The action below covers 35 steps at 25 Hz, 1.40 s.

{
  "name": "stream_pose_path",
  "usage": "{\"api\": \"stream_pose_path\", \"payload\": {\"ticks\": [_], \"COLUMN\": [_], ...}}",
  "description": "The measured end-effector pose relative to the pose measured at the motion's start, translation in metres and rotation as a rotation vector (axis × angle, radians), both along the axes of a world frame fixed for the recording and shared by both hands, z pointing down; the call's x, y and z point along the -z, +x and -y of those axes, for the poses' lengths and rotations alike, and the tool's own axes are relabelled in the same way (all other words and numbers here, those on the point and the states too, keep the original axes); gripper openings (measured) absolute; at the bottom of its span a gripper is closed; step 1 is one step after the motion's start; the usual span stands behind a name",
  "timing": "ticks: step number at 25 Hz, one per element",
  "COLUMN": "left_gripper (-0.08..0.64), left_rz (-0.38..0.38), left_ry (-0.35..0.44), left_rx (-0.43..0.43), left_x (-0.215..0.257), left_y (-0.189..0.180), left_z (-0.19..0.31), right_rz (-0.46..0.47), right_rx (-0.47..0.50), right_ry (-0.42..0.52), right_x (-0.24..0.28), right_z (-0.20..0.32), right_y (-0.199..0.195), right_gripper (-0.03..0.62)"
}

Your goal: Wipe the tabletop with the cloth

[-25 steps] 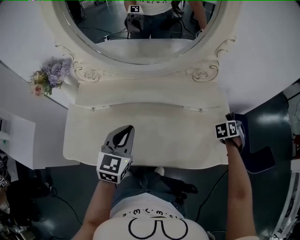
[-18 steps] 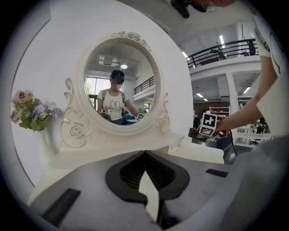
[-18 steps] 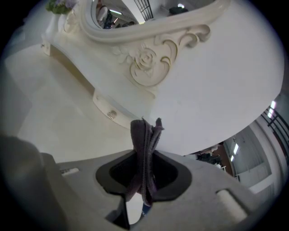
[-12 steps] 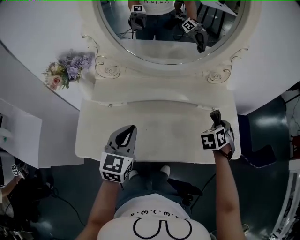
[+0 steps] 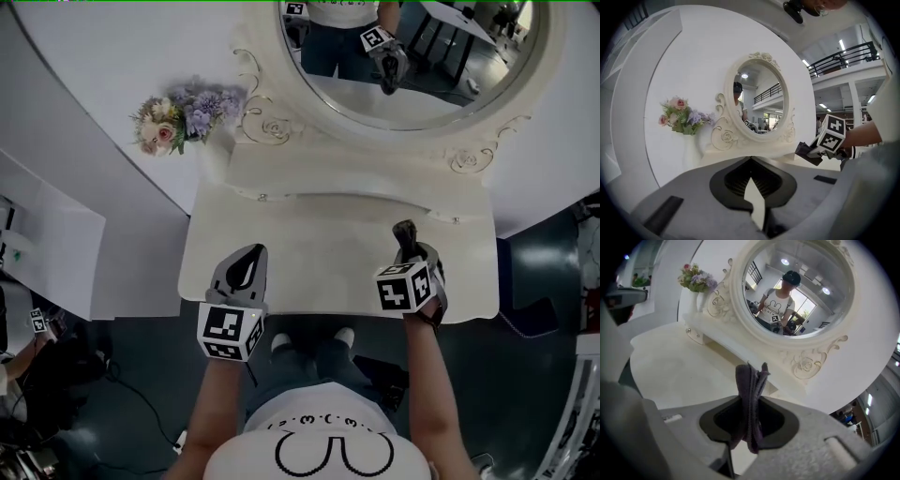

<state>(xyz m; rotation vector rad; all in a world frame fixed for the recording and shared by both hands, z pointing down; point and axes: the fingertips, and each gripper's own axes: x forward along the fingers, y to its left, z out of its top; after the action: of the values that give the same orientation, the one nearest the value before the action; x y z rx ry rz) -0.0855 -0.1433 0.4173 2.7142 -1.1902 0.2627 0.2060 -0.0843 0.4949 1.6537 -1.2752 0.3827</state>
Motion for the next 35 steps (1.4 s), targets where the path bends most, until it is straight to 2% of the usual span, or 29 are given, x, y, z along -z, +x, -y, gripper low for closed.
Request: {"api": "stream_pose_path", "payload": {"ticks": [8, 14, 17, 19, 22, 23, 27, 35], "left_gripper": [-0.003, -0.003, -0.003, -0.003, -0.003, -0.003, -0.003, -0.003], "left_rz": [-0.015, -0.015, -0.016, -0.018, -0.014, -0.012, -0.001, 0.015], "left_ry": [-0.005, -0.026, -0.03, -0.032, -0.036, -0.038, -0.037, -0.062], "left_rx": [0.077, 0.111, 0.126, 0.135, 0.15, 0.154, 0.167, 0.244], "left_x": [-0.004, -0.013, -0.016, -0.018, -0.022, -0.022, -0.025, -0.036], "left_y": [-0.063, -0.102, -0.12, -0.13, -0.147, -0.152, -0.172, -0.231], "left_z": [0.007, 0.006, 0.01, 0.012, 0.014, 0.015, 0.02, 0.024], "right_rz": [0.187, 0.601, 0.75, 0.882, 1.148, 1.179, 1.157, 1.253], "right_rx": [0.103, 0.037, 0.034, 0.032, -0.007, -0.011, 0.023, 0.027], "right_ry": [0.035, 0.152, 0.21, 0.212, 0.185, 0.174, 0.117, -0.011], "right_x": [-0.005, -0.004, 0.001, 0.001, -0.002, -0.005, -0.022, -0.053], "right_z": [0.03, 0.041, 0.049, 0.052, 0.054, 0.055, 0.061, 0.089], "right_y": [-0.125, -0.2, -0.23, -0.253, -0.296, -0.308, -0.351, -0.451], "right_gripper": [0.092, 0.092, 0.092, 0.092, 0.092, 0.092, 0.092, 0.092]}}
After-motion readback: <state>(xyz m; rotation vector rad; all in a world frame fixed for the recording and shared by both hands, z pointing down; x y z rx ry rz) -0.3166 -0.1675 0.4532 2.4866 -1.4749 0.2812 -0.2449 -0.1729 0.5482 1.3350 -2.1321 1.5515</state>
